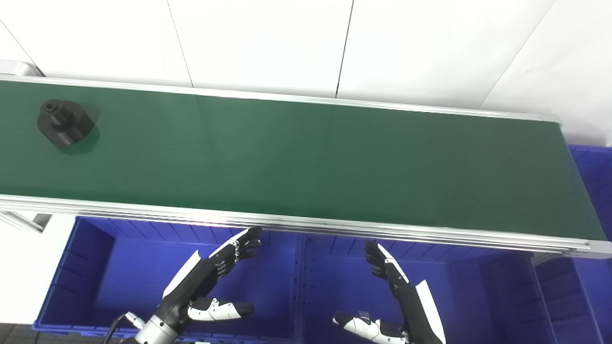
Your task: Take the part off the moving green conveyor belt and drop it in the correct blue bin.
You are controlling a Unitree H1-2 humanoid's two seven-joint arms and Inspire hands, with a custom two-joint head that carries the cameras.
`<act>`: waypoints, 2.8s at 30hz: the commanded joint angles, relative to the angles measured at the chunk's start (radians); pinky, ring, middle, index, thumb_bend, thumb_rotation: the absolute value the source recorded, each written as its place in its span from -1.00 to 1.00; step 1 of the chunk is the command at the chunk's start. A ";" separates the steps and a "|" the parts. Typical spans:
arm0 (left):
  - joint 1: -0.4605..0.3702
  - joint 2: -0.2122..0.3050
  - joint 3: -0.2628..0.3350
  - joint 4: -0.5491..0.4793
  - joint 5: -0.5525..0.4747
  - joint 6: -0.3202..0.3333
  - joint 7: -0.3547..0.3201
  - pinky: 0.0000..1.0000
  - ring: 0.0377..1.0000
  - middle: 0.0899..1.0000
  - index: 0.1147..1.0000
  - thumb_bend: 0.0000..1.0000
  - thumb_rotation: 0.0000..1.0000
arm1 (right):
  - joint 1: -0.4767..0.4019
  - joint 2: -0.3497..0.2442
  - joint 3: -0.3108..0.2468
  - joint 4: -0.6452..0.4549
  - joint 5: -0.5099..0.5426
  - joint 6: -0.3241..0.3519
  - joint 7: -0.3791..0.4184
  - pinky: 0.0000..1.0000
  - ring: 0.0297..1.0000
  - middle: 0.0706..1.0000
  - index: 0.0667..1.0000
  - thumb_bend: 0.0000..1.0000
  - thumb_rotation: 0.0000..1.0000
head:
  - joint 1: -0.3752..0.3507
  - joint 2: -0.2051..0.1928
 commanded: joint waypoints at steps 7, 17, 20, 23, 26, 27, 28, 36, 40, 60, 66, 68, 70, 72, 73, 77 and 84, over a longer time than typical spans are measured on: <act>-0.004 0.002 0.004 -0.024 -0.011 -0.042 -0.011 0.78 0.84 0.90 0.84 0.46 -0.06 | 0.003 0.006 0.002 -0.024 0.004 -0.009 -0.004 0.69 0.76 0.79 0.79 0.56 -0.39 | -0.001 0.000; -0.003 0.000 0.007 -0.029 -0.004 -0.042 -0.011 0.79 0.86 0.91 0.84 0.45 -0.06 | 0.007 0.010 0.002 -0.027 -0.002 -0.005 -0.007 0.70 0.76 0.79 0.79 0.56 -0.38 | -0.001 0.001; -0.003 -0.001 0.009 -0.029 0.002 -0.042 -0.008 0.78 0.86 0.92 0.84 0.45 -0.06 | 0.008 0.008 0.003 -0.028 -0.001 -0.006 -0.005 0.69 0.76 0.80 0.80 0.55 -0.39 | -0.001 0.001; -0.002 -0.001 0.009 -0.029 0.000 -0.042 -0.009 0.79 0.86 0.92 0.84 0.46 -0.06 | 0.009 0.009 0.003 -0.031 -0.002 -0.001 -0.004 0.69 0.77 0.80 0.80 0.55 -0.38 | 0.000 0.001; -0.001 0.000 0.009 -0.031 0.004 -0.042 -0.008 0.78 0.86 0.93 0.84 0.46 -0.05 | 0.008 0.008 0.004 -0.032 -0.003 -0.001 -0.003 0.69 0.76 0.80 0.80 0.55 -0.38 | 0.000 0.000; 0.000 0.000 0.009 -0.036 0.013 -0.042 -0.003 0.78 0.86 0.92 0.84 0.46 -0.05 | 0.008 0.008 0.004 -0.031 -0.004 -0.002 -0.003 0.69 0.76 0.80 0.80 0.55 -0.38 | 0.000 0.000; 0.001 0.001 0.009 -0.038 0.012 -0.042 -0.004 0.77 0.85 0.93 0.85 0.45 -0.04 | 0.007 0.008 0.004 -0.031 -0.005 -0.003 -0.004 0.69 0.76 0.80 0.80 0.55 -0.38 | 0.001 -0.002; 0.003 -0.016 0.000 -0.031 0.050 -0.043 0.014 0.76 0.85 0.91 0.84 0.46 -0.02 | 0.008 -0.007 -0.007 -0.017 -0.002 -0.012 -0.005 0.67 0.75 0.80 0.81 0.57 -0.31 | 0.113 -0.051; 0.005 -0.025 -0.010 -0.031 0.088 -0.043 0.037 0.77 0.84 0.88 0.82 0.49 -0.01 | 0.002 -0.016 -0.012 0.009 0.013 -0.044 -0.010 0.69 0.77 0.82 0.83 0.54 -0.34 | 0.164 -0.086; -0.026 -0.017 -0.083 0.026 0.182 -0.043 0.189 0.57 0.70 0.74 0.68 0.62 -0.05 | -0.027 -0.035 -0.034 0.099 0.063 -0.117 -0.027 0.77 0.82 0.84 0.87 0.46 -0.38 | 0.308 -0.236; -0.042 -0.006 -0.108 0.044 0.163 -0.044 0.211 0.55 0.70 0.75 0.69 0.59 -0.07 | -0.017 -0.022 -0.035 0.084 0.078 -0.219 -0.061 0.70 0.79 0.85 0.90 0.43 -0.43 | 0.315 -0.238; -0.045 -0.005 -0.111 0.047 0.152 -0.044 0.207 0.51 0.66 0.74 0.69 0.58 -0.10 | -0.018 -0.019 -0.034 0.069 0.080 -0.260 -0.070 0.70 0.80 0.89 0.91 0.43 -0.43 | 0.317 -0.238; -0.052 -0.007 -0.110 0.056 0.125 -0.044 0.194 0.49 0.66 0.74 0.69 0.58 -0.12 | -0.028 -0.015 -0.035 0.041 0.075 -0.284 -0.071 0.71 0.81 0.89 0.92 0.43 -0.42 | 0.312 -0.237; -0.056 -0.008 -0.110 0.062 0.123 -0.044 0.197 0.47 0.63 0.73 0.68 0.59 -0.09 | -0.047 -0.013 -0.038 0.008 0.080 -0.289 -0.063 0.68 0.82 0.89 0.91 0.44 -0.40 | 0.305 -0.238; -0.057 -0.008 -0.109 0.064 0.124 -0.044 0.198 0.46 0.62 0.73 0.67 0.60 -0.07 | -0.062 -0.014 -0.039 -0.012 0.082 -0.281 -0.055 0.67 0.82 0.88 0.90 0.45 -0.41 | 0.295 -0.236; -0.060 -0.005 -0.111 0.066 0.142 -0.043 0.214 0.49 0.65 0.73 0.67 0.61 0.02 | -0.136 -0.005 -0.055 -0.109 0.058 -0.205 -0.030 0.62 0.78 0.82 0.86 0.54 -0.30 | 0.277 -0.236; -0.059 -0.007 -0.114 0.057 0.159 -0.044 0.225 0.53 0.68 0.72 0.68 0.60 0.08 | -0.315 -0.003 -0.089 -0.231 -0.024 -0.002 0.053 0.51 0.72 0.78 0.85 0.62 -0.05 | 0.264 -0.230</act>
